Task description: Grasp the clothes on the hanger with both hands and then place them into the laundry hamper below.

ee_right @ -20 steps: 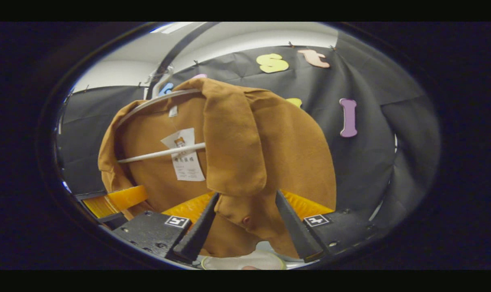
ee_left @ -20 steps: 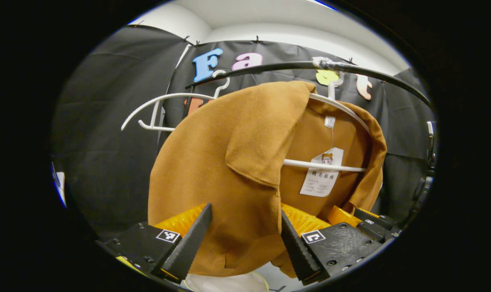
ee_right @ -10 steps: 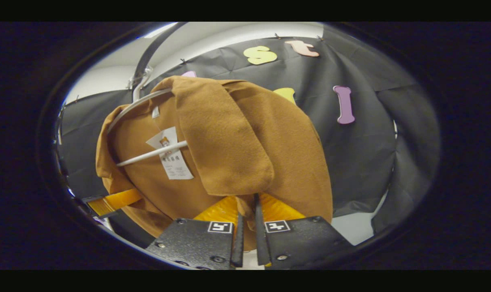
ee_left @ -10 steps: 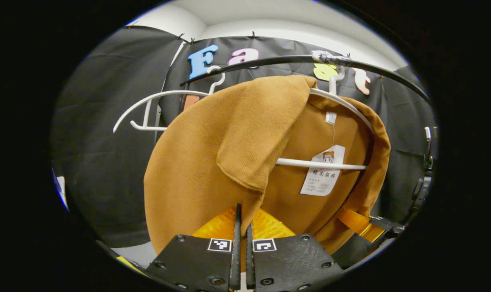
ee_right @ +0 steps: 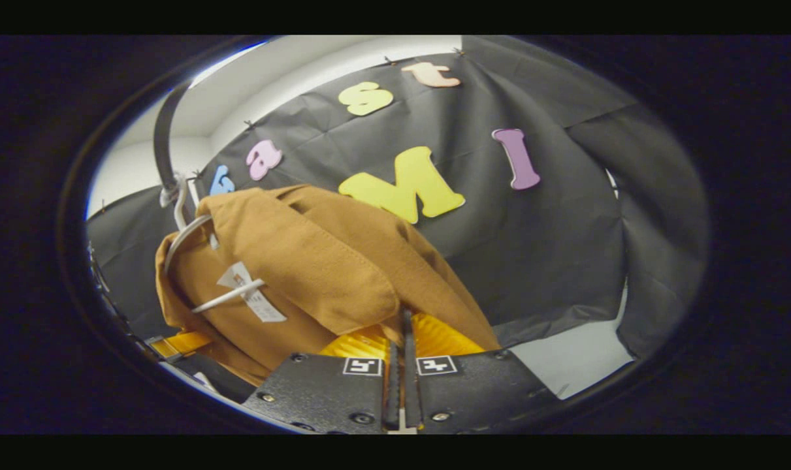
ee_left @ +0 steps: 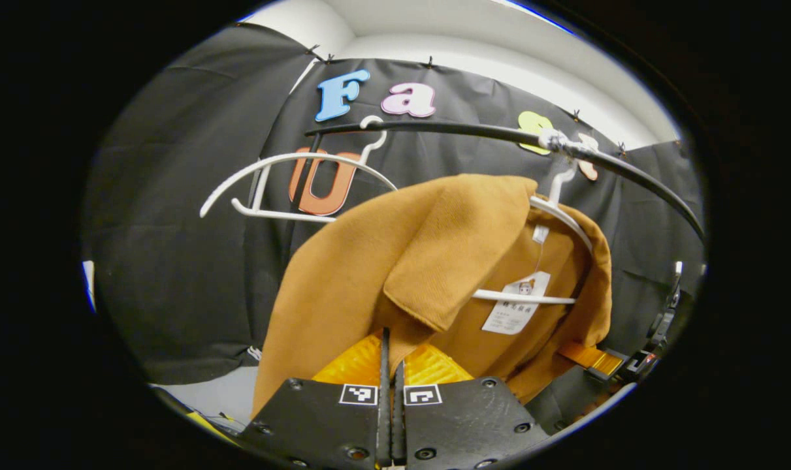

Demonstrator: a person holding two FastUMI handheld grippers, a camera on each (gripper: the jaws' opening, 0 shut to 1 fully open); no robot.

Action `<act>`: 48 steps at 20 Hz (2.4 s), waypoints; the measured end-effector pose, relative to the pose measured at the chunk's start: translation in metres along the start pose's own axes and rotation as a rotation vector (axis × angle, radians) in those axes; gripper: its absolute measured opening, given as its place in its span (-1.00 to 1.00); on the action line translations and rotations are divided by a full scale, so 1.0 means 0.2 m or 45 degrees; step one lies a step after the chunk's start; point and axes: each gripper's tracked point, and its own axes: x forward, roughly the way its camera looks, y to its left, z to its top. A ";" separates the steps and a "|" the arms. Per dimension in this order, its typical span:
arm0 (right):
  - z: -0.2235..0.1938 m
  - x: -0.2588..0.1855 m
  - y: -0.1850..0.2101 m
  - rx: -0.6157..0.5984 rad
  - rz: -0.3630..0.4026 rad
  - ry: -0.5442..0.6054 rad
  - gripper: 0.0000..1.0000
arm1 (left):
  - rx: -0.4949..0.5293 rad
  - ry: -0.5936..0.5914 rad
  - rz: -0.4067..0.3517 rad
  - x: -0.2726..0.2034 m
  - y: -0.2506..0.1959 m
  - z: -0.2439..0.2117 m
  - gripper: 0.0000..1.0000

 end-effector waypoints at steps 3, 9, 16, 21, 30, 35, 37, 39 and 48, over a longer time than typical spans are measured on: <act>0.09 -0.02 -0.03 0.088 -0.004 -0.051 -0.90 | -0.032 -0.029 -0.010 -0.05 0.04 0.08 -0.87; 0.23 0.01 -0.05 0.377 0.057 -0.114 -0.91 | -0.113 -0.095 0.030 -0.11 0.18 0.23 -0.87; 0.34 0.05 -0.06 0.552 0.155 -0.120 -0.90 | -0.131 -0.143 0.017 -0.09 0.25 0.37 -0.98; 0.46 0.09 -0.05 0.608 0.224 -0.130 -1.00 | -0.134 -0.161 0.007 -0.07 0.28 0.42 -0.98; 0.67 0.20 -0.02 0.648 0.333 -0.106 -1.00 | -0.136 -0.162 0.021 0.04 0.38 0.50 -0.98; 0.46 0.35 -0.11 0.635 0.261 0.029 -0.91 | -0.125 -0.050 -0.002 0.10 0.40 0.31 -0.87; 0.37 0.39 -0.20 0.670 0.225 0.070 -0.80 | -0.113 -0.033 -0.004 0.11 0.42 0.27 -0.98; 0.30 0.40 -0.26 0.719 0.201 0.099 -1.00 | -0.130 -0.017 -0.019 0.12 0.42 0.25 -0.99; 0.16 0.32 -0.31 0.749 0.214 0.149 -1.00 | -0.192 0.050 -0.022 0.03 0.52 0.06 -0.98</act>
